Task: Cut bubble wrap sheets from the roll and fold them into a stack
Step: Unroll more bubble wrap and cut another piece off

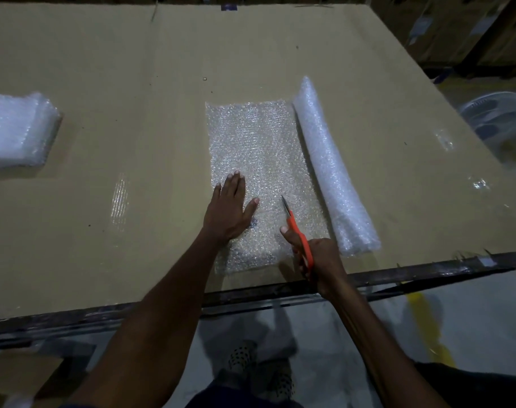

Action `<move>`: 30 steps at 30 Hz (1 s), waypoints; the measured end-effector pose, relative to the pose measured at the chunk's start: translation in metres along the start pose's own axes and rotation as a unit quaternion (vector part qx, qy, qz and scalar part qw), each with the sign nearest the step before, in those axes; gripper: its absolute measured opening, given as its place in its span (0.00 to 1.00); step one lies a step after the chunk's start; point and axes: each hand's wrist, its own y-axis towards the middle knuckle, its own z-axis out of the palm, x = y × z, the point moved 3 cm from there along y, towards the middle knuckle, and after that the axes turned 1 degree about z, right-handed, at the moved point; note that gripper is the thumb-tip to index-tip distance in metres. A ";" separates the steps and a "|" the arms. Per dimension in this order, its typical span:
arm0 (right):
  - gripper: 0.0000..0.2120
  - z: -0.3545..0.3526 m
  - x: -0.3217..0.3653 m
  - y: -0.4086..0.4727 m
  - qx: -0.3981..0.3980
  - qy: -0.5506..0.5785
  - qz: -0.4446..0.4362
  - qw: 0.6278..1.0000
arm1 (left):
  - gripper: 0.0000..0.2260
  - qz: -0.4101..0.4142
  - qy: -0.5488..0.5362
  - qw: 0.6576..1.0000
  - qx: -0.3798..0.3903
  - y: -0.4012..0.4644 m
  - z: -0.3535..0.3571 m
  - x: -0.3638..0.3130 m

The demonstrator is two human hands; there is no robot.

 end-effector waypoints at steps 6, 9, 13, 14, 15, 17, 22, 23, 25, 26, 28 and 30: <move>0.25 0.007 0.005 0.002 -0.011 -0.003 -0.012 1.000 | 0.33 -0.002 0.005 1.000 0.000 -0.001 0.001 0.000; 0.27 0.010 0.010 0.008 -0.021 -0.024 -0.015 0.999 | 0.34 -0.002 0.011 1.000 0.003 0.000 0.001 0.000; 0.25 0.007 0.006 0.007 -0.029 -0.025 -0.014 0.999 | 0.33 0.000 0.005 1.000 0.006 0.001 0.000 0.000; 0.25 0.007 0.005 0.007 -0.031 -0.022 -0.012 0.999 | 0.34 0.001 0.005 1.000 0.004 0.000 0.000 0.000; 0.25 0.007 0.005 0.006 -0.033 -0.021 -0.010 0.999 | 0.34 0.002 0.006 1.000 0.005 0.000 0.000 0.000; 0.26 0.010 0.009 0.006 -0.039 -0.024 -0.005 0.999 | 0.35 0.002 0.006 1.000 0.007 0.000 0.000 0.000; 0.26 0.015 0.019 0.009 -0.056 -0.042 -0.015 0.997 | 0.35 0.005 0.001 1.000 0.012 0.001 0.000 0.001; 0.26 0.014 0.018 0.009 -0.056 -0.043 -0.017 0.997 | 0.35 0.006 0.000 1.000 0.011 0.001 0.000 0.001; 0.25 0.013 0.015 0.007 -0.057 -0.044 -0.019 0.997 | 0.35 0.007 0.000 1.000 0.007 0.001 0.000 0.001; 0.25 0.013 0.015 0.006 -0.057 -0.042 -0.020 0.997 | 0.35 0.007 0.001 1.000 0.007 0.001 0.000 0.002; 0.26 0.015 0.019 0.006 -0.058 -0.036 -0.020 0.997 | 0.35 0.007 0.001 1.000 0.009 0.001 0.001 0.001; 0.26 0.018 0.025 0.008 -0.062 -0.040 -0.019 0.997 | 0.36 0.007 0.001 1.000 0.010 0.001 0.001 0.001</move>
